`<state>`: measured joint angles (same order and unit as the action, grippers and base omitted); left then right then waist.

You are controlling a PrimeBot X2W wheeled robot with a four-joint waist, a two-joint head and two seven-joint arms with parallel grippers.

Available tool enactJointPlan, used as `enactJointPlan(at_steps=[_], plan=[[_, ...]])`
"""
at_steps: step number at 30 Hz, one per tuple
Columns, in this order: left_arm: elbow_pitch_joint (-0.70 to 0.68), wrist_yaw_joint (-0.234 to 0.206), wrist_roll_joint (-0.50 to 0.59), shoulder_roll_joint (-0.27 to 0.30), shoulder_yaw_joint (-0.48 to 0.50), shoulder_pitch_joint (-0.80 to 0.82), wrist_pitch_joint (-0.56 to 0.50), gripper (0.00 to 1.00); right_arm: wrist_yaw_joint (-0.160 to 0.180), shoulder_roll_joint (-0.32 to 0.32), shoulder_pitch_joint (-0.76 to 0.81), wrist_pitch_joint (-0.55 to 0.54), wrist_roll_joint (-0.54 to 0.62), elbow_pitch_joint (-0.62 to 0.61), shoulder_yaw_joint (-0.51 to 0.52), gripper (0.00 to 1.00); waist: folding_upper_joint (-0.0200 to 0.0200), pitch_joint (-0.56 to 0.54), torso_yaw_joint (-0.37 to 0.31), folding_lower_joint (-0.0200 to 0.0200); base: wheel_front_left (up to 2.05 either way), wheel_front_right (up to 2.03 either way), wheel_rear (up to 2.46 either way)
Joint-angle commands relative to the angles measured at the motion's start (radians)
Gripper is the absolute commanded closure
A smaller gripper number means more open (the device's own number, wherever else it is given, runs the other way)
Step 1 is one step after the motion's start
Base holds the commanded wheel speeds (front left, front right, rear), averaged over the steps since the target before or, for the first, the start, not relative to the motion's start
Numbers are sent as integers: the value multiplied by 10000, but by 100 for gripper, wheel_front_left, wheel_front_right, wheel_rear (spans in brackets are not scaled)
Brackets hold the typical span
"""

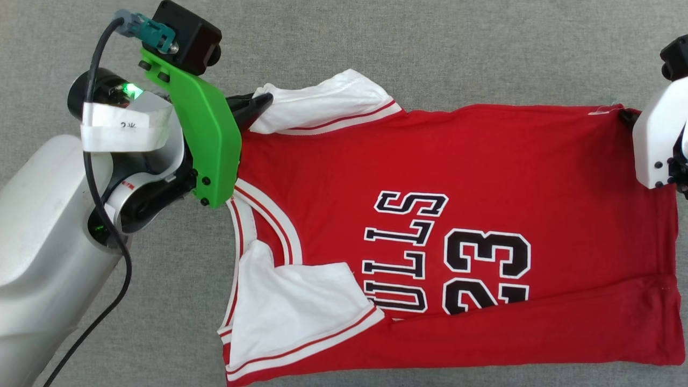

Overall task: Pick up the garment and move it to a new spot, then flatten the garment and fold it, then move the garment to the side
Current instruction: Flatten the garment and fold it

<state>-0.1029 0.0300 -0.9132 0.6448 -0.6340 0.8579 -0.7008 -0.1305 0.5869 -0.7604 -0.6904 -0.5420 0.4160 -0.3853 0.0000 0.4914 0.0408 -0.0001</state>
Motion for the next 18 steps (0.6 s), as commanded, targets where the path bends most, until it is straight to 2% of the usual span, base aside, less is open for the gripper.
enactJointPlan(at_steps=[1, 10, 18], plan=[[56, -15, 52, -30, 44, -229, 144, 100, -2, -164, 195, 221, -102, 258, -134, 100, 0, -207, -29, 1, 0, 0, 0], [463, 60, -83, -139, 76, -905, 848, 100, -2, -75, 821, 1850, -738, 121, 157, 100, 0, -1332, -87, 1, 0, 0, 0], [511, 51, -361, 58, 76, -2112, 1398, 100, -2, 259, 2293, 3112, -1333, -372, 250, 100, 0, -2468, -34, 1, 0, 0, 0]])
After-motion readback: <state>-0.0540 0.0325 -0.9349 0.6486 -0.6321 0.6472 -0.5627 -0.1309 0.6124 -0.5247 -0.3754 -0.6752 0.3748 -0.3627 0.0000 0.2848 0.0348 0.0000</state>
